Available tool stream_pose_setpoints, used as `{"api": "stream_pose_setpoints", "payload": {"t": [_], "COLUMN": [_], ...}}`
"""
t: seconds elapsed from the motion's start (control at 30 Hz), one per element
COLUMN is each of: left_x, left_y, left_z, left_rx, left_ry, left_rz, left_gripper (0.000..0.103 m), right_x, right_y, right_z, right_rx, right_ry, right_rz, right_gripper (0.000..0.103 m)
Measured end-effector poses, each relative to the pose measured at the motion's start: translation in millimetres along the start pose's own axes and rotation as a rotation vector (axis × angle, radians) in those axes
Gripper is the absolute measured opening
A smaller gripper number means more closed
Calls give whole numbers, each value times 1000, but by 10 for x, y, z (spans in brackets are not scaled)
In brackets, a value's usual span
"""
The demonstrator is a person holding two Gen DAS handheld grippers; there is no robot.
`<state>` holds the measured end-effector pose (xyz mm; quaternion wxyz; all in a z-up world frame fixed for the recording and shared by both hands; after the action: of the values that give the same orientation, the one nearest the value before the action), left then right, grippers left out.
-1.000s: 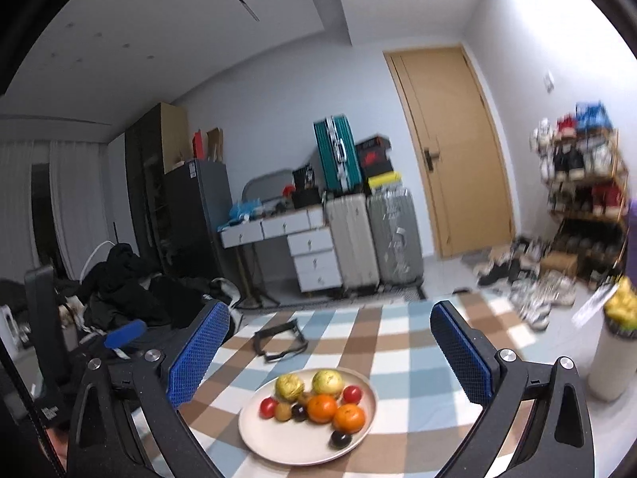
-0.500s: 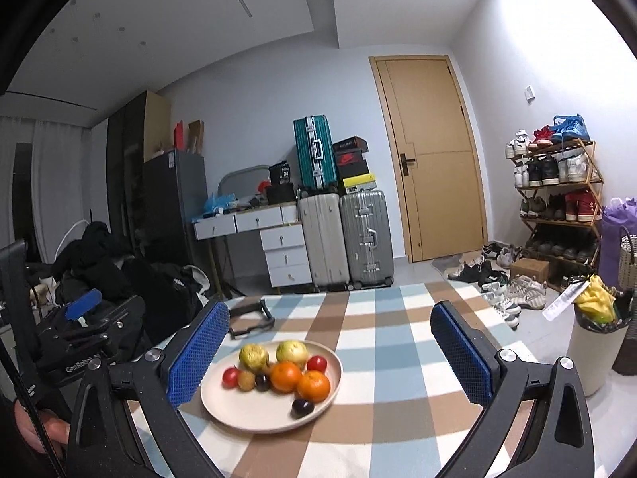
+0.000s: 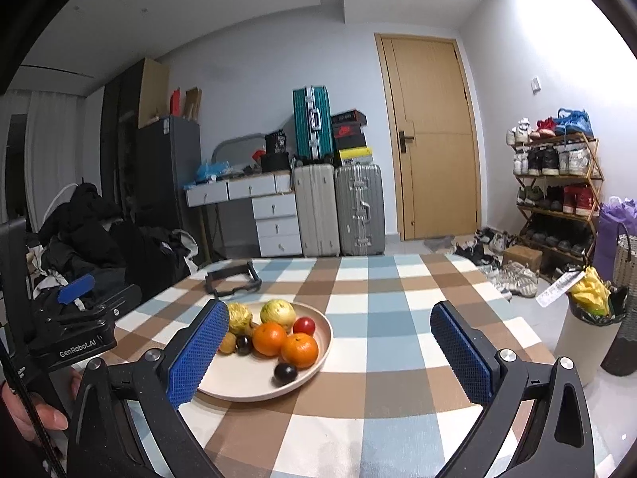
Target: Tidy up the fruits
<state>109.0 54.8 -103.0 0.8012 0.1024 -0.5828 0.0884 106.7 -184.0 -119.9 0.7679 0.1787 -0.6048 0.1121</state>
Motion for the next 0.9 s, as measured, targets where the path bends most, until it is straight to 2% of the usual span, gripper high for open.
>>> {"api": "stream_pose_setpoints", "payload": {"t": [0.07,0.17,0.23,0.4,0.9], "left_x": [-12,-17,-16,-26,-18], "left_y": [21,-4,-37,-29,-6], "left_z": [-103,-115,-66,-100,-31], "left_rx": [20,10,-1,6,-6], "left_ry": [45,38,11,20,9], "left_rz": [16,16,3,21,28], "left_gripper": [103,103,103,103,103], "right_x": [-24,-48,-54,-58,-48], "right_y": [-14,-1,24,135,118], "right_z": [-103,-223,-222,-199,-172], "right_rx": [-4,-28,-21,-31,-29], "right_ry": [50,103,99,79,79], "right_rz": [-4,10,23,81,73], "right_gripper": [103,103,103,103,103]}}
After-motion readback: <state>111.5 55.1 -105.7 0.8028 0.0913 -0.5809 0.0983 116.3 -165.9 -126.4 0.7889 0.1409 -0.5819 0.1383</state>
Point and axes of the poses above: each gripper's, at about its wrist camera, not at the fingertips, and z roughly against the way its jaws point, y to its left, x to its top, the point moved 2 cm from there along -z, roughly the way its jaws point, and after that the axes turned 7 degrees about x, right-handed, at the moved point
